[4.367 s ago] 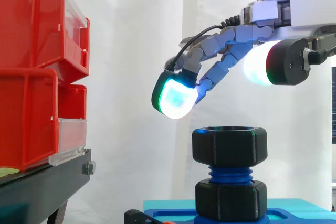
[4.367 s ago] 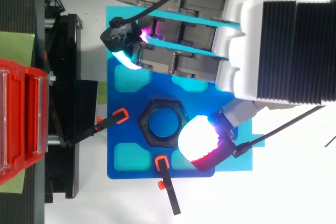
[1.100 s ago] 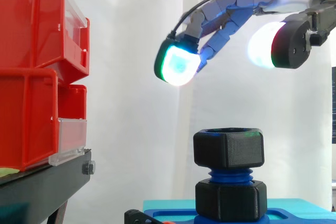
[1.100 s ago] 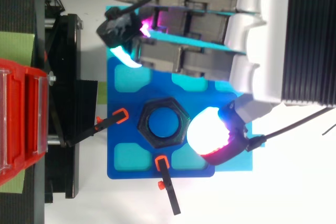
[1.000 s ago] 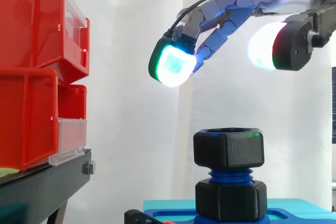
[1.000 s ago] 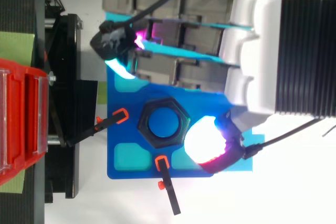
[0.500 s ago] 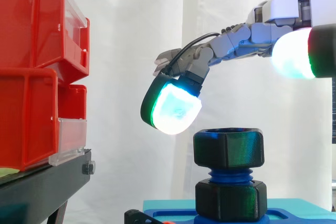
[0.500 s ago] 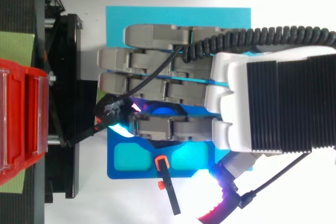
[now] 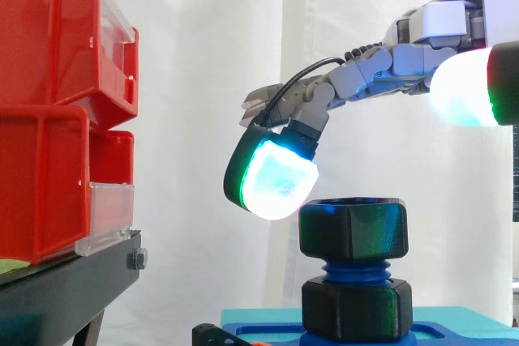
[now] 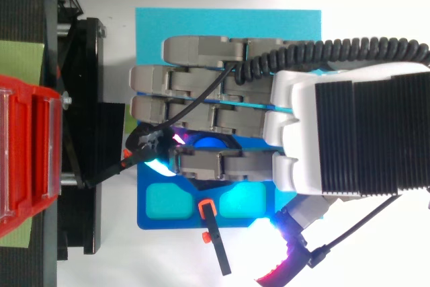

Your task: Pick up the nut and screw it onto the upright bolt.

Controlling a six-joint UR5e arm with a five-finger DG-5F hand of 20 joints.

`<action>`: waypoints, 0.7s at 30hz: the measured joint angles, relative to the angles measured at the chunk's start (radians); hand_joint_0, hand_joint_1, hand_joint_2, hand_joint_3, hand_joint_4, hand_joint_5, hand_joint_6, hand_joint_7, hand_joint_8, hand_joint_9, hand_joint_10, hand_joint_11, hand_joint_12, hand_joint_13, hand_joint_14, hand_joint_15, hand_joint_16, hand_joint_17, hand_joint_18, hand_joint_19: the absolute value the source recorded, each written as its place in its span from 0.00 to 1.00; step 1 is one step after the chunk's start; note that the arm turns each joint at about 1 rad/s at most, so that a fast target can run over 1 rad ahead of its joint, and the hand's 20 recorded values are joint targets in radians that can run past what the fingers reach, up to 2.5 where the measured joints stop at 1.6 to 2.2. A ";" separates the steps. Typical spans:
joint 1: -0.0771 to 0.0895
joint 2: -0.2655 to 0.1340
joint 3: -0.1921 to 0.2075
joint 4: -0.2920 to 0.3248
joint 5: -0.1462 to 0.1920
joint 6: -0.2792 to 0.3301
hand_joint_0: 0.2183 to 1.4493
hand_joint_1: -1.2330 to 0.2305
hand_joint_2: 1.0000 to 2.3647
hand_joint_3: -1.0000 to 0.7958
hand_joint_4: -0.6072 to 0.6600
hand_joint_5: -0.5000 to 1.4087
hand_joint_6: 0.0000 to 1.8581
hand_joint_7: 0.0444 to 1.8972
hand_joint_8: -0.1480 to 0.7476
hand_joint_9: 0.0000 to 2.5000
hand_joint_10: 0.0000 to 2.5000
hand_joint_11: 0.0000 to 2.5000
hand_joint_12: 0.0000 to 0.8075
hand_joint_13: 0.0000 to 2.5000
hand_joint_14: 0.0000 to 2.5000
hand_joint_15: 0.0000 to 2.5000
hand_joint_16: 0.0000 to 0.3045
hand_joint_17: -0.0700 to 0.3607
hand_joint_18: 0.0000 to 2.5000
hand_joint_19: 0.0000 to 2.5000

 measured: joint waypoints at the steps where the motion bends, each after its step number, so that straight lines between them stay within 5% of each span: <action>1: -0.001 0.000 0.000 0.000 -0.001 0.000 0.17 0.83 0.00 0.28 0.63 0.20 0.27 0.39 0.40 0.11 0.00 0.00 0.39 0.00 0.00 0.00 0.14 0.39 0.00 0.00; 11: -0.015 0.000 -0.001 -0.007 -0.029 -0.007 0.19 0.80 0.00 0.28 0.67 0.24 0.27 0.44 0.42 0.22 0.00 0.00 0.34 0.05 0.00 0.00 0.12 0.35 0.00 0.00; 21: -0.059 0.000 0.000 -0.026 -0.058 -0.071 0.20 0.78 0.00 0.28 0.65 0.27 0.27 0.56 0.43 0.31 0.00 0.00 0.31 0.11 0.00 0.00 0.10 0.32 0.00 0.00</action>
